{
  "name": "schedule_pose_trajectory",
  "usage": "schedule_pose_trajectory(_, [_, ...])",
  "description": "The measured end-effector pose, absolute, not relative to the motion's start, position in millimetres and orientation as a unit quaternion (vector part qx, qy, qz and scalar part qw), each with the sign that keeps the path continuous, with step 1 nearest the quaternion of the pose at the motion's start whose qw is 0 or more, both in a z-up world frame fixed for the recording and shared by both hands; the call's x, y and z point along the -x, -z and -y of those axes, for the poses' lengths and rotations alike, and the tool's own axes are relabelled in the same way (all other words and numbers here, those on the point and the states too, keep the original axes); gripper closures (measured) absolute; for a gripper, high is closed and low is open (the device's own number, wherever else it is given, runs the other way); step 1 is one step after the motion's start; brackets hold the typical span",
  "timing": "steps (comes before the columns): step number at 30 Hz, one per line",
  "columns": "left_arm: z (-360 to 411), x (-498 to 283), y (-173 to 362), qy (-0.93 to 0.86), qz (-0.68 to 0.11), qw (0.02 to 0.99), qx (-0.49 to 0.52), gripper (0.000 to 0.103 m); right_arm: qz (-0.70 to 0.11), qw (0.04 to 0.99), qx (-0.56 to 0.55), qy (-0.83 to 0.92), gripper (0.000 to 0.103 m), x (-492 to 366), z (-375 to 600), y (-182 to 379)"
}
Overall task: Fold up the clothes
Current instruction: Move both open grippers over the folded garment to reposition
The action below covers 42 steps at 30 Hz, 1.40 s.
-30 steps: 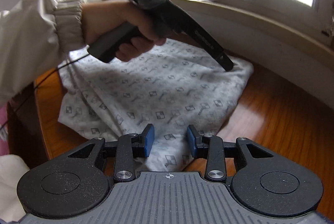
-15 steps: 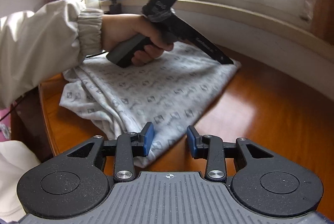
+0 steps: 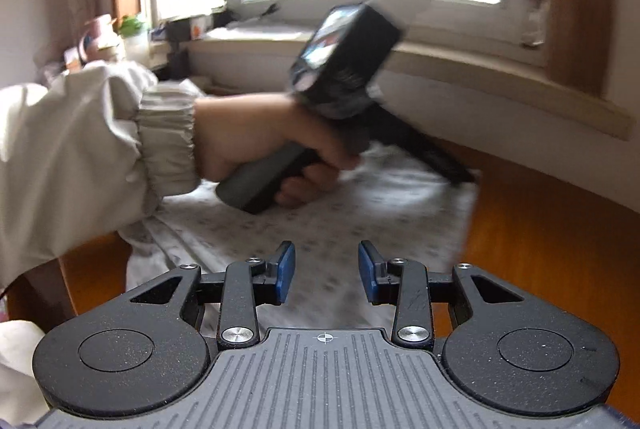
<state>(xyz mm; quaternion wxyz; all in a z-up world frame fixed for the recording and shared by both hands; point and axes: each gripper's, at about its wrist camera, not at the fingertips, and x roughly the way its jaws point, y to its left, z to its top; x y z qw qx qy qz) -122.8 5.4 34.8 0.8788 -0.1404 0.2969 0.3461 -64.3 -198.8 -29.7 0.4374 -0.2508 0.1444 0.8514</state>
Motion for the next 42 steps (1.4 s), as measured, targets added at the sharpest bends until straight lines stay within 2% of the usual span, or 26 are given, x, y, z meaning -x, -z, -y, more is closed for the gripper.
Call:
schedule_pose_trajectory(7, [-6,116,-39,-0.348,-0.298,0.876,0.152,0.05,-0.136,0.437,0.287,-0.841,0.067,72,189,48])
schedule_pose_trajectory(9, [-6,130,-48,-0.346,-0.294,0.875,0.169,0.046,-0.133,0.439,0.289,-0.84,0.067,64,193,48])
schedule_pose_trajectory(13, [-3,180,-76,-0.365,-0.276,0.872,0.176,0.033,-0.134,0.458,0.294,-0.828,0.068,40,195,48])
schedule_pose_trajectory(17, [-1,245,-103,-0.396,-0.268,0.86,0.178,0.027,-0.152,0.497,0.291,-0.803,0.066,-1,193,47])
schedule_pose_trajectory(18, [0,263,-107,-0.405,-0.268,0.856,0.179,0.026,-0.166,0.502,0.282,-0.801,0.062,-14,192,48])
schedule_pose_trajectory(22, [8,331,-114,-0.442,-0.273,0.835,0.181,0.025,-0.182,0.521,0.267,-0.79,0.061,-28,199,49])
schedule_pose_trajectory(27, [14,410,-105,-0.481,-0.274,0.805,0.212,0.023,-0.151,0.536,0.283,-0.781,0.06,-3,206,40])
schedule_pose_trajectory(33, [27,469,-90,-0.489,-0.262,0.792,0.254,0.022,-0.12,0.498,0.257,-0.82,0.049,63,205,21])
schedule_pose_trajectory(42, [37,495,-66,-0.465,-0.234,0.796,0.308,0.022,-0.096,0.357,0.251,-0.895,0.038,218,187,23])
